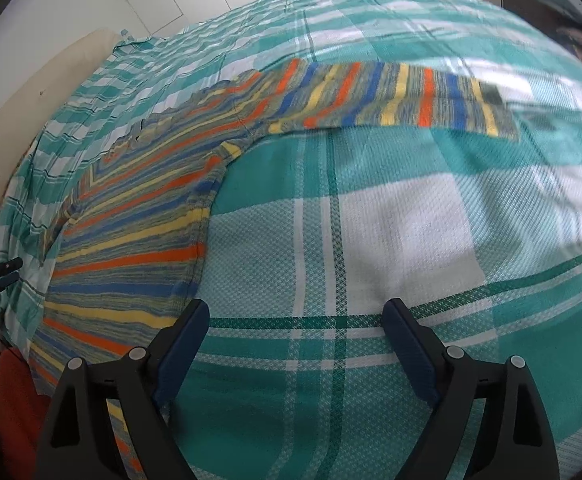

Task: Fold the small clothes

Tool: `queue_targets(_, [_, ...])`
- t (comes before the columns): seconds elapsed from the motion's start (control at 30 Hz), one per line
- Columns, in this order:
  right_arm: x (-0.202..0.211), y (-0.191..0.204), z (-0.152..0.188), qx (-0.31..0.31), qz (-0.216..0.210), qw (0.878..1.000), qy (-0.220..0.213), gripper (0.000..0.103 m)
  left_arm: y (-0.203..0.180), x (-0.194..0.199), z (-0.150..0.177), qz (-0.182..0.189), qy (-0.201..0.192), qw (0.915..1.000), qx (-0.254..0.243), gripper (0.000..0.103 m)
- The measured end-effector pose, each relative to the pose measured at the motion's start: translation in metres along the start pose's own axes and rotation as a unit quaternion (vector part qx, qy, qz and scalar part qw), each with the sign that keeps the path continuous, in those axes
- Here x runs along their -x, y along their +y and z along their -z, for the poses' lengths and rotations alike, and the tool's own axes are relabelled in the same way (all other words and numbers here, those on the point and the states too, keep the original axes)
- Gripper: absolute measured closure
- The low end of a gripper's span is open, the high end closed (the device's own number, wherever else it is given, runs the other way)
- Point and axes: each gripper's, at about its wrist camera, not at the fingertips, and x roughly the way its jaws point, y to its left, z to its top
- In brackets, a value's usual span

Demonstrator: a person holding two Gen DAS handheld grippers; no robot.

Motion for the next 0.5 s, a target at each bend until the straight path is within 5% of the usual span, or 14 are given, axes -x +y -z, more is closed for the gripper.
queue_targets(0.17, [0.039, 0.066, 0.008, 0.107, -0.033, 0.994, -0.014, 0.015, -0.062, -0.013, 0.064, 0.034, 0.058, 0.9942, -0.084, 0.028])
queue_targets(0.3, [0.041, 0.134, 0.042, 0.211, -0.102, 0.97, 0.066, 0.016, -0.073, -0.023, 0.107, -0.009, 0.084, 0.986, -0.144, 0.028])
queue_targets(0.4, [0.019, 0.159, 0.077, 0.277, -0.072, 0.949, 0.132, 0.016, -0.078, -0.011, 0.123, -0.032, 0.076, 0.9812, -0.174, 0.025])
queue_targets(0.5, [-0.006, 0.152, 0.106, 0.29, -0.015, 0.941, 0.175, 0.016, -0.076, -0.007, 0.13, -0.035, 0.082, 0.9808, -0.174, 0.022])
